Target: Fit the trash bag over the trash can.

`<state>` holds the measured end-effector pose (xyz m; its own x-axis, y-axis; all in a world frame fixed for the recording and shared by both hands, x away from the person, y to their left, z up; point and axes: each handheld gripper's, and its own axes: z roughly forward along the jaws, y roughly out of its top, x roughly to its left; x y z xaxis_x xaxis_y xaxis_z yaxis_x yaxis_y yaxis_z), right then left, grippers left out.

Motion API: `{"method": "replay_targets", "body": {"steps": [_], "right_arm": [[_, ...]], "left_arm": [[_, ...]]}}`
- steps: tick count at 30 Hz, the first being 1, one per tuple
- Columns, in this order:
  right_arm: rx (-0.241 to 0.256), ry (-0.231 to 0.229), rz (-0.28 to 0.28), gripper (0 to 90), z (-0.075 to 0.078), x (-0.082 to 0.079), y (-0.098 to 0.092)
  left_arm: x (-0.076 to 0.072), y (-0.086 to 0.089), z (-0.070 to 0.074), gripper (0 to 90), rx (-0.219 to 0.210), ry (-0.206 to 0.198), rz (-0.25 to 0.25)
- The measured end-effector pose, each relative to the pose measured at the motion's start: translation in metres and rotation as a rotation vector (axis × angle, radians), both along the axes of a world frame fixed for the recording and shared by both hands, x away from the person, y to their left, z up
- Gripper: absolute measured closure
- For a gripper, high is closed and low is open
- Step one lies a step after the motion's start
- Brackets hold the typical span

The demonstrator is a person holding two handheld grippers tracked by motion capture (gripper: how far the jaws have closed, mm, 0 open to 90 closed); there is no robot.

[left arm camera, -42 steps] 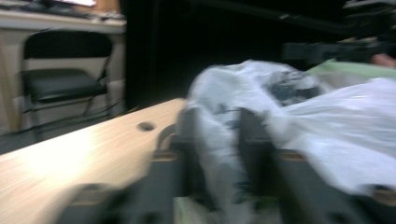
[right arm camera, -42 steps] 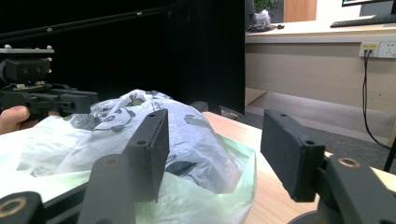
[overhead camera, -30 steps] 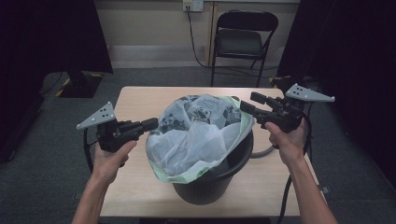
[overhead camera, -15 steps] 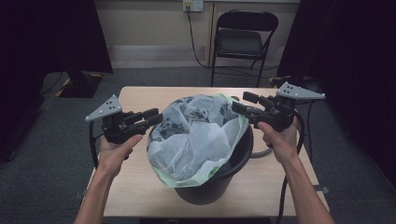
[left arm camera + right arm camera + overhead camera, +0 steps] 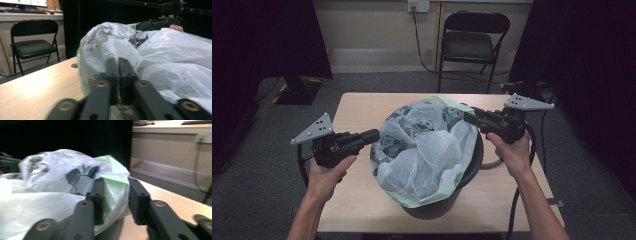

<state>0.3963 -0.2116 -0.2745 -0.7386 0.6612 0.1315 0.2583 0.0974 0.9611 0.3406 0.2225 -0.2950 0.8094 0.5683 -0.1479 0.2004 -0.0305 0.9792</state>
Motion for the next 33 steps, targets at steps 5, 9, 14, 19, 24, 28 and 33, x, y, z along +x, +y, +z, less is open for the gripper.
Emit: {"method": "replay_targets", "body": {"steps": [5,9,14,19,24,28,33], "right_arm": [[0.021,0.012,-0.027,81.5,-0.005,0.004,-0.008],[0.03,0.04,-0.04,81.4,-0.017,0.004,-0.017],[0.035,0.085,-0.037,80.5,-0.039,0.006,-0.022],[0.071,0.123,0.01,79.4,-0.057,0.007,-0.022],[0.076,0.152,0.045,78.9,-0.068,0.007,-0.019],[0.046,0.158,0.015,64.4,-0.066,0.008,-0.022],[0.057,0.133,-0.041,50.5,-0.054,0.009,-0.029]], "left_arm": [[0.013,-0.002,0.001,56.7,-0.073,-0.012,0.014],[0.02,-0.011,-0.003,57.9,-0.033,-0.006,0.041],[0.022,-0.013,-0.008,72.3,-0.028,-0.001,0.049],[0.019,-0.007,-0.006,89.4,-0.034,-0.007,0.037],[0.017,-0.007,-0.006,90.0,-0.028,-0.015,0.043],[0.018,-0.002,-0.007,90.0,-0.017,0.001,0.053],[0.015,0.005,-0.016,90.0,-0.023,0.032,0.033]]}}
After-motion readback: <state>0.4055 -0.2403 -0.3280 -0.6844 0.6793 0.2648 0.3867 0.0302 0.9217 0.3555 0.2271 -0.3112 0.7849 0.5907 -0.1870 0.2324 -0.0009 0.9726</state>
